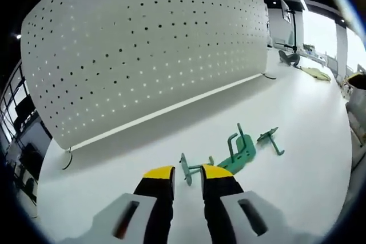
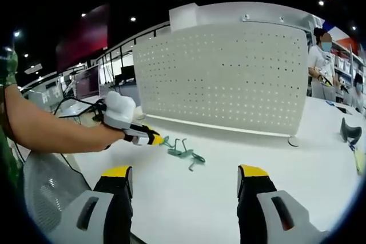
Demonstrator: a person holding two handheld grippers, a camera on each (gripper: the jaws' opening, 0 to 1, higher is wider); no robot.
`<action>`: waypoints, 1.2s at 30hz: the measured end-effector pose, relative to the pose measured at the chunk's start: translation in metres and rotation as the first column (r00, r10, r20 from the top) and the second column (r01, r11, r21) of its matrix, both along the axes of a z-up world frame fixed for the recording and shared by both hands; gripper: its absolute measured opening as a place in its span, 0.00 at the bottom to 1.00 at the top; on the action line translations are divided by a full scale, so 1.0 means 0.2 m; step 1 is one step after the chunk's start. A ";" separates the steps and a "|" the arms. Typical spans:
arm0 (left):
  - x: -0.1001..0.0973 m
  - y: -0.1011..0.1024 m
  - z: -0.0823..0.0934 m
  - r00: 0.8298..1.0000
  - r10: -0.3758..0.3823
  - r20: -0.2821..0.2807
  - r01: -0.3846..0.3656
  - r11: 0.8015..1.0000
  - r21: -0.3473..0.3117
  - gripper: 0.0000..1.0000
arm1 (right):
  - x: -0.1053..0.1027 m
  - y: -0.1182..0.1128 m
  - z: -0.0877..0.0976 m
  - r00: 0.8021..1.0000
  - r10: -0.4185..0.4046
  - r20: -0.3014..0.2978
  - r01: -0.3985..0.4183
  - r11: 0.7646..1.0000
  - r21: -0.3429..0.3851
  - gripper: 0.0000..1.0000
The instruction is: Insert the hook assembly into the mounting plate slot until the hook locks in place.
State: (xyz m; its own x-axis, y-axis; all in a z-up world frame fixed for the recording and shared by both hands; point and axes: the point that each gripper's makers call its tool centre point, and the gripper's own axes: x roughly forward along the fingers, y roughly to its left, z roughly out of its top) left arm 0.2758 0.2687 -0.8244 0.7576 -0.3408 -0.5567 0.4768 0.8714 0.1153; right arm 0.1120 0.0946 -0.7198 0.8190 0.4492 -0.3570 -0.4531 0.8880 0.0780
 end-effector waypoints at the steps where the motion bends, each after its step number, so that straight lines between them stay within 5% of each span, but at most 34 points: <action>1: 0.00 0.00 -0.01 1.000 -0.002 -0.002 0.002 1.000 0.002 0.18 | 0.00 0.00 0.00 1.000 0.000 -0.001 0.000 1.000 0.000 0.76; 36: 0.02 0.00 -0.07 1.000 -0.021 -0.006 0.022 0.998 0.060 0.06 | 0.00 0.00 -0.02 1.000 0.003 -0.016 -0.004 1.000 -0.005 0.75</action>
State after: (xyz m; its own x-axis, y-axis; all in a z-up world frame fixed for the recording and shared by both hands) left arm 0.2803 0.2692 -0.8377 0.7474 -0.3228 -0.5807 0.4960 0.8526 0.1644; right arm 0.1119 0.0947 -0.7240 0.8114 0.4504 -0.3724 -0.4549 0.8868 0.0814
